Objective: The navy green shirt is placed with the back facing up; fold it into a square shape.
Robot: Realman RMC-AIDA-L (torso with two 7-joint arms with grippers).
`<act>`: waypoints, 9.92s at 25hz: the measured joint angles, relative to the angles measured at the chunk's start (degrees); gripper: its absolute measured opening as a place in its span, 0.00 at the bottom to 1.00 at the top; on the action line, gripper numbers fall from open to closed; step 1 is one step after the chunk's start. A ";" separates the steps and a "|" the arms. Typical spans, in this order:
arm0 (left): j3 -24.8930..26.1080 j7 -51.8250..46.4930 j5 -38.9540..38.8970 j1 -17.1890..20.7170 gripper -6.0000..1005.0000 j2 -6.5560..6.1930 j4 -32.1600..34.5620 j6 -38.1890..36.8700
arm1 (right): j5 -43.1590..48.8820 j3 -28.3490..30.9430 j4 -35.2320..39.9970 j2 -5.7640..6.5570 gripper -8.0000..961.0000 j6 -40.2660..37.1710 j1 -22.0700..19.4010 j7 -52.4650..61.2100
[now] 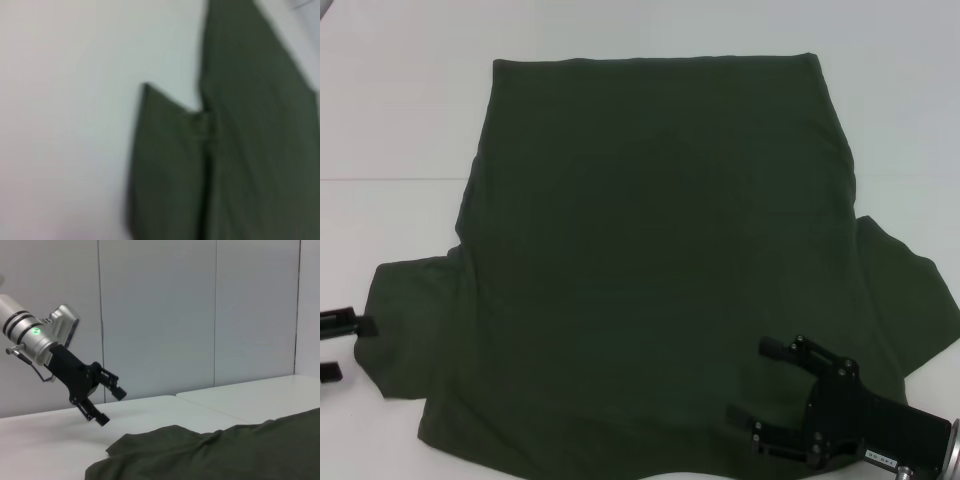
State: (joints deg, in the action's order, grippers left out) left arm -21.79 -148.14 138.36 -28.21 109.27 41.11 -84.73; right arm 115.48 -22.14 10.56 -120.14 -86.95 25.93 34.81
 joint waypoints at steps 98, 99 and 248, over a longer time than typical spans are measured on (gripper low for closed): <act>-6.02 -0.05 3.95 -5.84 0.24 3.40 -6.12 15.89 | -0.72 0.00 -0.01 0.00 0.97 -0.96 0.15 0.09; -6.05 -0.04 3.95 -5.83 0.21 3.40 -6.13 15.90 | -0.72 -0.01 -0.01 0.00 0.97 -0.96 0.15 0.09; -7.75 -5.43 14.02 -8.85 0.61 2.02 -3.59 9.40 | -1.40 0.00 -0.11 0.00 0.97 -1.81 -0.27 -0.44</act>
State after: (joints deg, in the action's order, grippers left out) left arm -29.54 -153.56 152.39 -37.05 111.30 37.52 -75.33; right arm 114.08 -22.15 10.45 -120.14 -88.76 25.66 34.36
